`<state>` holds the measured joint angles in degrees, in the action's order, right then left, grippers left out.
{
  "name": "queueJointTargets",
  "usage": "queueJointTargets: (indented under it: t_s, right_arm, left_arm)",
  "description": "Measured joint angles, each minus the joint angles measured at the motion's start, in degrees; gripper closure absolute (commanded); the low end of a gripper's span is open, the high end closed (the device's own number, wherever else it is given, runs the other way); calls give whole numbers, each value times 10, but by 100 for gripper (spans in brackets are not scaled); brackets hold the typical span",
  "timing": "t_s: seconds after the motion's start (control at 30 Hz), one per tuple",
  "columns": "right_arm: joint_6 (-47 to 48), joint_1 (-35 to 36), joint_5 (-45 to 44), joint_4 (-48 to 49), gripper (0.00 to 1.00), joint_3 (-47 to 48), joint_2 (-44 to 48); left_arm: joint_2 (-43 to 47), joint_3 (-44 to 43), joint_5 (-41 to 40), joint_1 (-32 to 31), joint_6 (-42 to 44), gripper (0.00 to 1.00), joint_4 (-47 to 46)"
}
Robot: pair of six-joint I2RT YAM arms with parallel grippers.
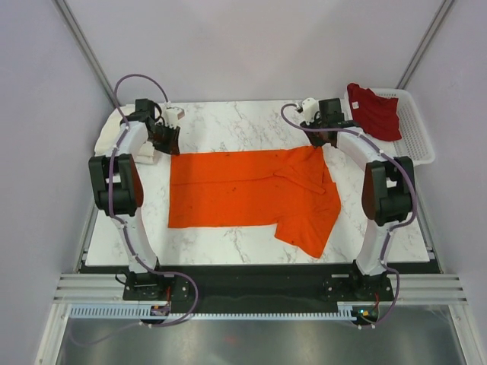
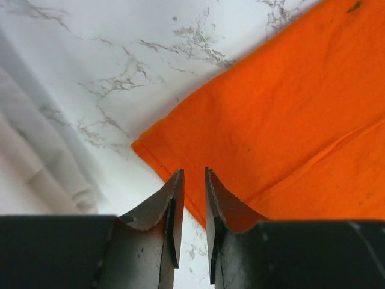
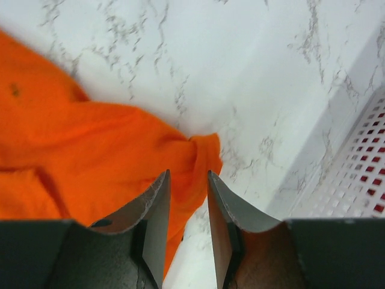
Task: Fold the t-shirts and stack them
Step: Smooth out the T-shirt at the center of the board.
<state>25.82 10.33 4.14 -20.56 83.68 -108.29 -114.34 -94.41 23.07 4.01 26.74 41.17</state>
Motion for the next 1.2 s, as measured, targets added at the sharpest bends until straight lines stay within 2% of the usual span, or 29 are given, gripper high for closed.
queueJointTargets:
  t_s: [0.1,0.3,0.5,0.8,1.0,1.03,1.1,1.2]
  right_arm:
    - [-5,-5,-13,-2,60,54,-56]
    - [-6,-12,-34,-5,59,103,-95]
    - [-12,-24,-35,-17,57,117,-103]
    - [-39,-61,40,-74,56,124,-134]
    - [-48,-72,82,-102,69,137,-158]
    - [-49,-72,87,-105,74,141,-160]
    - [-52,-75,103,-108,78,148,-164]
    - [-55,-78,124,-112,88,152,-165]
  left_arm:
    - [-58,-29,12,0,-11,74,21]
    - [-122,-77,27,0,-29,75,51]
    - [-136,-103,28,0,-36,75,56]
    - [-137,-110,28,0,-41,76,60]
    - [-146,-110,25,0,-42,76,62]
    - [-148,-110,25,0,-42,76,64]
    - [-148,-110,25,0,-42,77,65]
    - [-148,-110,23,0,-41,77,65]
